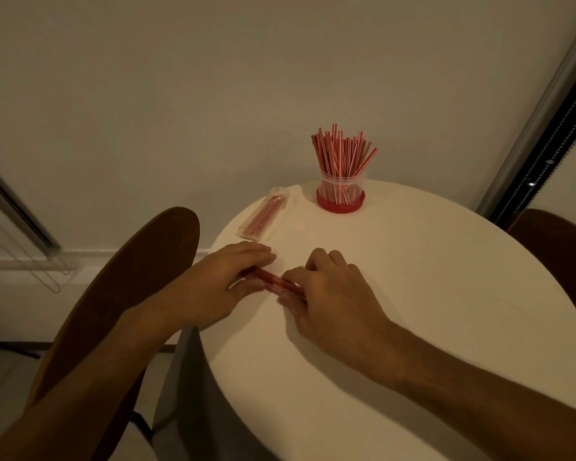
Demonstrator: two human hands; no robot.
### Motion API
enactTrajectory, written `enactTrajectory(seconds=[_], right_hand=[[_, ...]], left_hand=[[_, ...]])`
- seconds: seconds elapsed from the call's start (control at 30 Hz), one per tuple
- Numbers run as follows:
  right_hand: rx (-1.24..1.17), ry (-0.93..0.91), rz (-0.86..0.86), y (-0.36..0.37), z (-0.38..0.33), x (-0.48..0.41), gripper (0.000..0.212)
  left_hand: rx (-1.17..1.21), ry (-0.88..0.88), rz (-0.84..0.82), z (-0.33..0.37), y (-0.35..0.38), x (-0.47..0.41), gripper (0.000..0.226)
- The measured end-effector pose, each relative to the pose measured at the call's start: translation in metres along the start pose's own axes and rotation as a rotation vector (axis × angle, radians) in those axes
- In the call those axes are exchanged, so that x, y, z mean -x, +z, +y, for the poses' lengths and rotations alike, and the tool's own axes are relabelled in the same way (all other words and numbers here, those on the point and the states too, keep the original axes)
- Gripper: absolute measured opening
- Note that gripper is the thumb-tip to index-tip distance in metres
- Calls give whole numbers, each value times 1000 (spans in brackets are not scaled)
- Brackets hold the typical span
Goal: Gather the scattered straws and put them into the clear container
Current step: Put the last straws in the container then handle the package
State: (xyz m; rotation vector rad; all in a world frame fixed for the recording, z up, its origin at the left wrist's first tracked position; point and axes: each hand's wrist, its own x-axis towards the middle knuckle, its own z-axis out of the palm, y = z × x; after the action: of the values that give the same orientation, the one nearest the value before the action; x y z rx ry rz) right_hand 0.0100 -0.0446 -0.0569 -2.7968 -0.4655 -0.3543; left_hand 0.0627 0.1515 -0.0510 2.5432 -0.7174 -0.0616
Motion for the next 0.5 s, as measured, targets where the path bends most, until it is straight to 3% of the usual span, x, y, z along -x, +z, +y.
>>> enactTrajectory(seconds=[0.17, 0.5], right_hand=[[-39, 31, 55, 2, 22, 5, 26], [-342, 213, 85, 6, 44, 9, 28]], left_hand=[[80, -36, 73, 17, 22, 3, 41], [193, -68, 153, 53, 61, -9, 46]])
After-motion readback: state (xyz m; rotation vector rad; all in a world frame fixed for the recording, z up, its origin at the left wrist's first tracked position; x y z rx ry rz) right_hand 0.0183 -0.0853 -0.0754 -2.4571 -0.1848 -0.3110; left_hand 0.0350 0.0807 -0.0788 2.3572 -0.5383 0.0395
